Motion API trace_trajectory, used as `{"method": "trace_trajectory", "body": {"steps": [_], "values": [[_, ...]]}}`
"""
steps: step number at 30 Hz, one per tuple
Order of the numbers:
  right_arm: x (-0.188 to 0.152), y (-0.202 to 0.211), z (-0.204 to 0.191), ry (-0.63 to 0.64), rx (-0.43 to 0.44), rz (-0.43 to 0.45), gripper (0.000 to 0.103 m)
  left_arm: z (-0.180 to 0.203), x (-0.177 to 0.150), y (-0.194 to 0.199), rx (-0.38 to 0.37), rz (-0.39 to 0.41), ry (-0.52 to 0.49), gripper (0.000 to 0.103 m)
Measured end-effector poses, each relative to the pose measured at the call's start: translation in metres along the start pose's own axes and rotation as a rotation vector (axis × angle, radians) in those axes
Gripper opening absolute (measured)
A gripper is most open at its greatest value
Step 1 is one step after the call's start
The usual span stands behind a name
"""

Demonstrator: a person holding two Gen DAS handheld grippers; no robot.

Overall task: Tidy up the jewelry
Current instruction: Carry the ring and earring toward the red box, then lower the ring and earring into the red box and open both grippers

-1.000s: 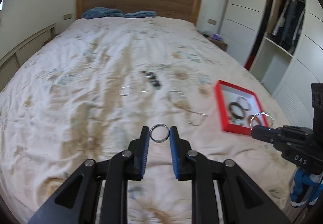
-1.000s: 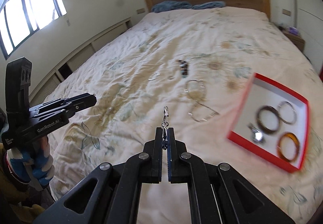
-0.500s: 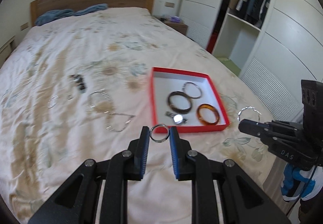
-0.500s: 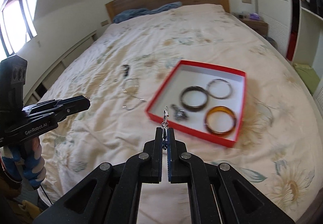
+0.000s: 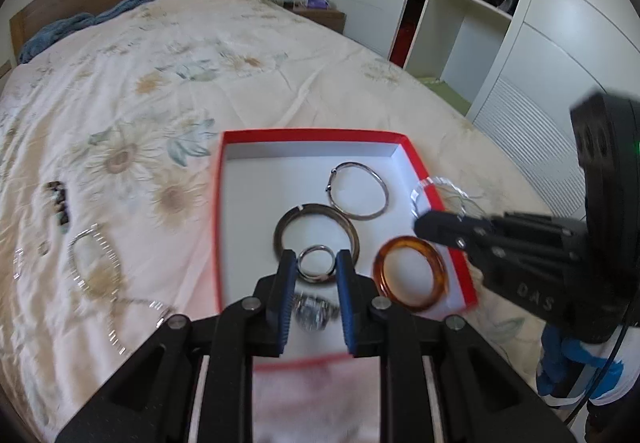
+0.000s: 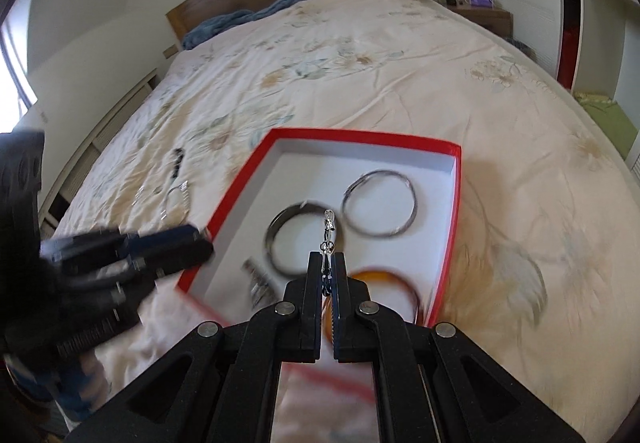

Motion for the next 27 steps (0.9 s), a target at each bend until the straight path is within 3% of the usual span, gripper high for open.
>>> {"method": "trace_trajectory", "body": {"steps": [6,13,24,27], "values": [[0.025,-0.044,0.018,-0.022,-0.005,-0.044,0.004,0.002,0.007,-0.044,0.005,-0.036,-0.012,0.019],[0.029,-0.077,0.033,-0.064,-0.005,-0.087,0.004,0.0,0.004,-0.067,0.007,-0.057,-0.031,0.019],[0.031,-0.089,0.035,-0.063,-0.021,-0.102,0.005,-0.002,-0.003,-0.079,0.046,-0.061,-0.054,0.019],[0.032,-0.088,0.033,-0.041,-0.041,-0.103,0.009,-0.002,-0.003,-0.079,0.048,-0.06,-0.053,0.02]]}}
Point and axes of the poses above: each gripper's, at about its wrist camera, not at the fingertips, and y roughly against the way its jaws point, z to its right, x to its top, the point moved 1 cm from there along -y, roughly the way its jaws point, and after that the axes turned 2 degrees about z, right-handed, at the moved point
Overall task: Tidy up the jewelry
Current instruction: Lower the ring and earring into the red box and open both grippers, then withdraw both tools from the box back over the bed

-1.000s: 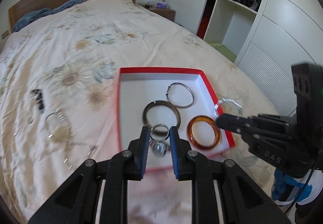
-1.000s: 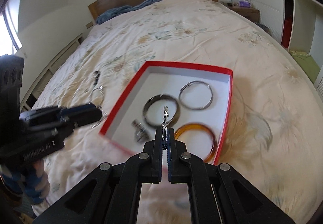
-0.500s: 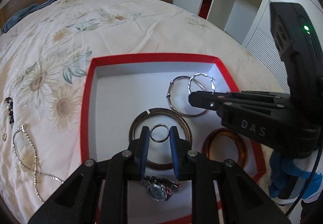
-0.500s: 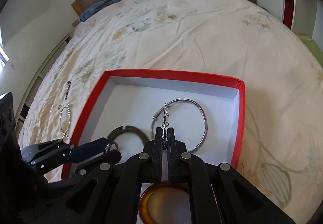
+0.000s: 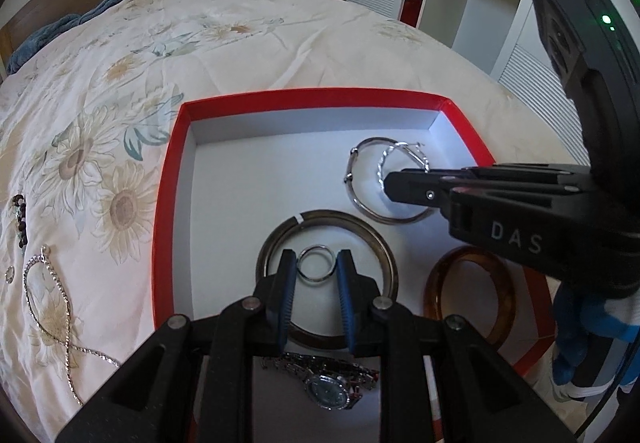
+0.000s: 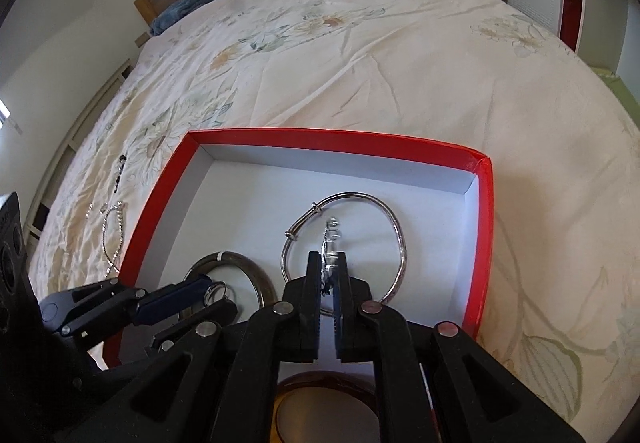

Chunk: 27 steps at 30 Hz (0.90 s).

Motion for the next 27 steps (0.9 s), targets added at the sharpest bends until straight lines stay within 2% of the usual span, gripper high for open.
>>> {"method": "trace_trajectory", "body": {"steps": [4,6,10,15,22,27], "values": [[0.001,0.006,-0.003,0.02,-0.024,0.006,0.017,-0.001,0.002,0.0,-0.008,-0.007,0.011,0.023],[0.001,0.011,-0.004,0.025,-0.039,0.011,0.03,-0.001,0.003,0.002,-0.006,-0.005,0.013,0.029],[0.0,0.024,0.0,0.026,-0.066,0.024,0.032,0.002,0.005,0.006,-0.008,-0.001,0.006,0.033],[-0.007,0.06,0.003,0.035,-0.105,0.056,0.032,0.005,0.007,0.02,-0.009,0.017,0.017,0.033],[-0.026,0.114,-0.005,0.037,-0.131,0.098,0.035,0.011,-0.002,0.08,-0.001,0.098,0.025,0.033],[-0.048,0.159,-0.036,0.051,-0.117,0.145,0.042,0.01,-0.015,0.139,0.021,0.157,0.052,0.033]]}}
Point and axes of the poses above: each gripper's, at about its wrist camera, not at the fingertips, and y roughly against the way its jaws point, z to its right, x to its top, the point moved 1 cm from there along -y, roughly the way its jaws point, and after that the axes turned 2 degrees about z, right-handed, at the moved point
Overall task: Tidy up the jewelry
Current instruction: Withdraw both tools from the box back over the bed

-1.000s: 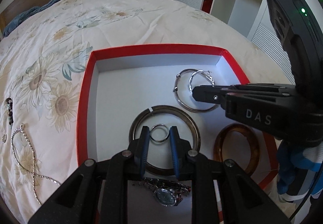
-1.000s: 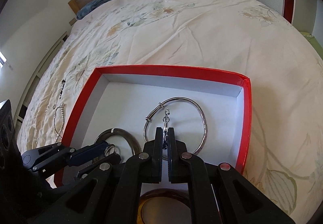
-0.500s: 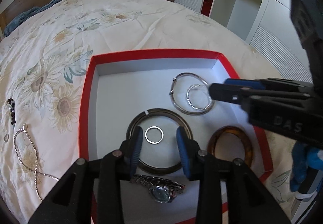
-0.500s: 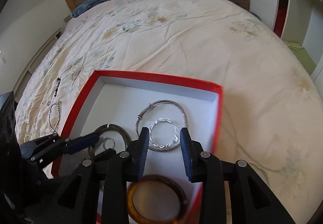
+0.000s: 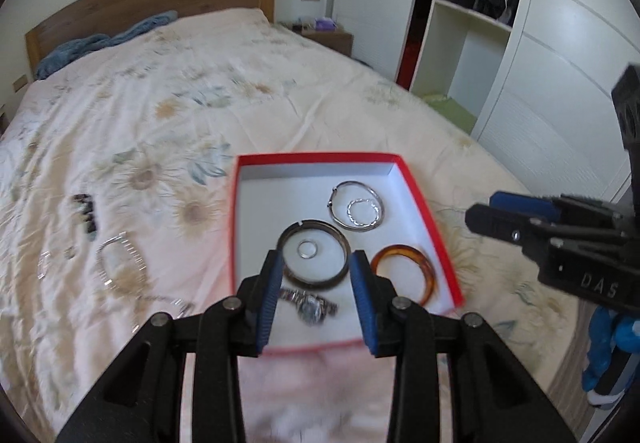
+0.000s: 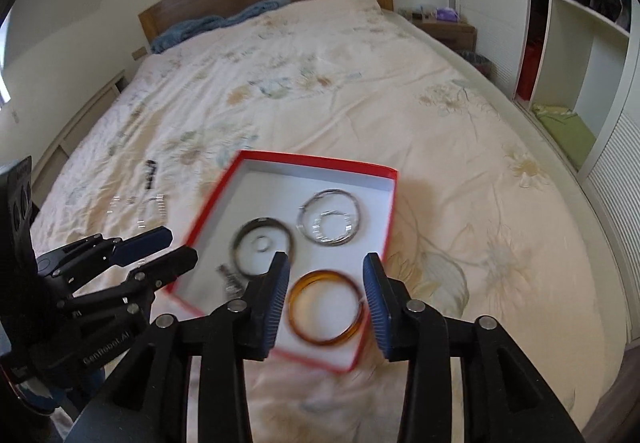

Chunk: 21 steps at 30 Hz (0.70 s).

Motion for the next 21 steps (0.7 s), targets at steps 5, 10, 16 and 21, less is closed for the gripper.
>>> {"method": "trace_trajectory", "body": {"steps": [5,10,16,21], "values": [[-0.018,0.048,-0.033,0.017,0.025,0.047,0.044,-0.01,-0.017,0.063,0.03,0.049,0.039,0.033],[-0.041,0.093,-0.063,0.035,0.045,0.091,0.047,-0.025,-0.047,0.116,0.062,0.063,0.059,0.033],[-0.064,0.133,-0.09,0.04,0.061,0.122,0.049,-0.048,-0.079,0.182,0.121,0.118,0.094,0.033],[-0.073,0.168,-0.113,0.034,0.079,0.166,0.049,-0.058,-0.093,0.229,0.17,0.156,0.083,0.033]]}}
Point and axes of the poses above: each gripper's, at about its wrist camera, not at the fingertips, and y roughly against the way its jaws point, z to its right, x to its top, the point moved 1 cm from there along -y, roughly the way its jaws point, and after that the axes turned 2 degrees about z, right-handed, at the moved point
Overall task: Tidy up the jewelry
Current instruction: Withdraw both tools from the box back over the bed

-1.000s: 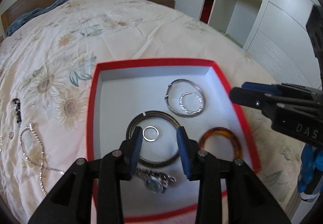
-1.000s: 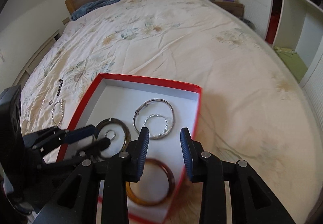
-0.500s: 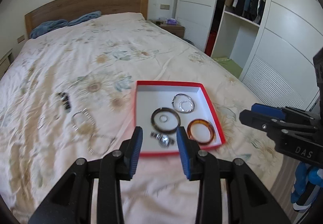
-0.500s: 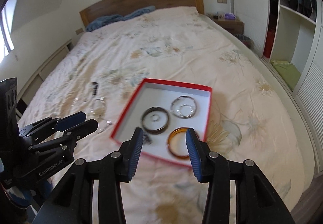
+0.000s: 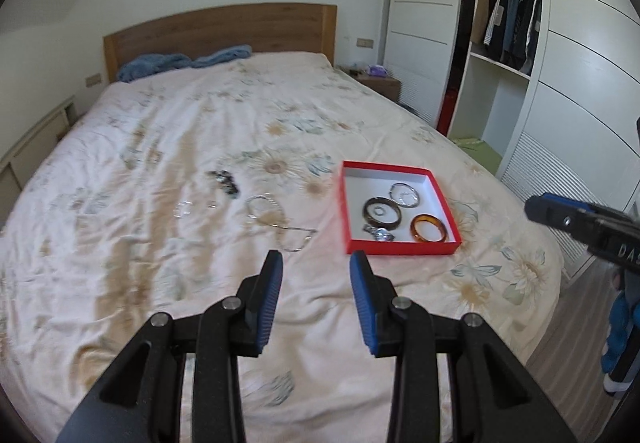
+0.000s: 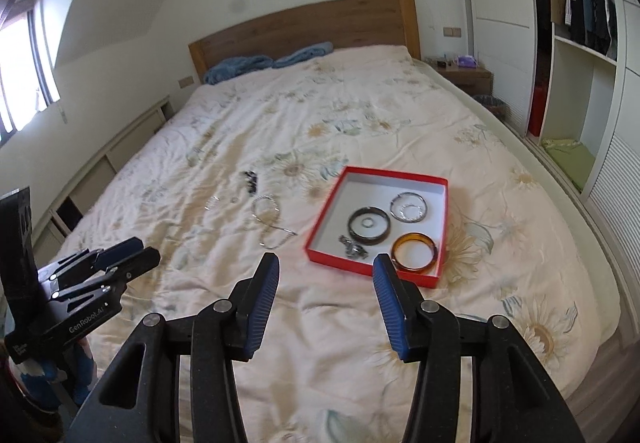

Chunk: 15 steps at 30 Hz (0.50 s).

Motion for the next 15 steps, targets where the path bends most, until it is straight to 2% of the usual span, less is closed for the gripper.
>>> {"method": "trace_trajectory", "body": {"steps": [6,8,10,15], "values": [[-0.005,0.039,-0.038,0.034,0.017,0.049,0.053,-0.022,-0.017,0.047,0.055,0.057,0.016,0.035],[-0.008,0.05,-0.051,0.051,0.028,0.058,0.053,-0.033,-0.025,0.063,0.064,0.074,0.044,0.043],[-0.011,0.058,-0.064,0.072,0.037,0.071,0.054,-0.042,-0.031,0.077,0.086,0.092,0.065,0.046],[-0.017,0.074,-0.087,0.103,0.076,0.099,0.056,-0.061,-0.043,0.107,0.135,0.124,0.101,0.047]]}}
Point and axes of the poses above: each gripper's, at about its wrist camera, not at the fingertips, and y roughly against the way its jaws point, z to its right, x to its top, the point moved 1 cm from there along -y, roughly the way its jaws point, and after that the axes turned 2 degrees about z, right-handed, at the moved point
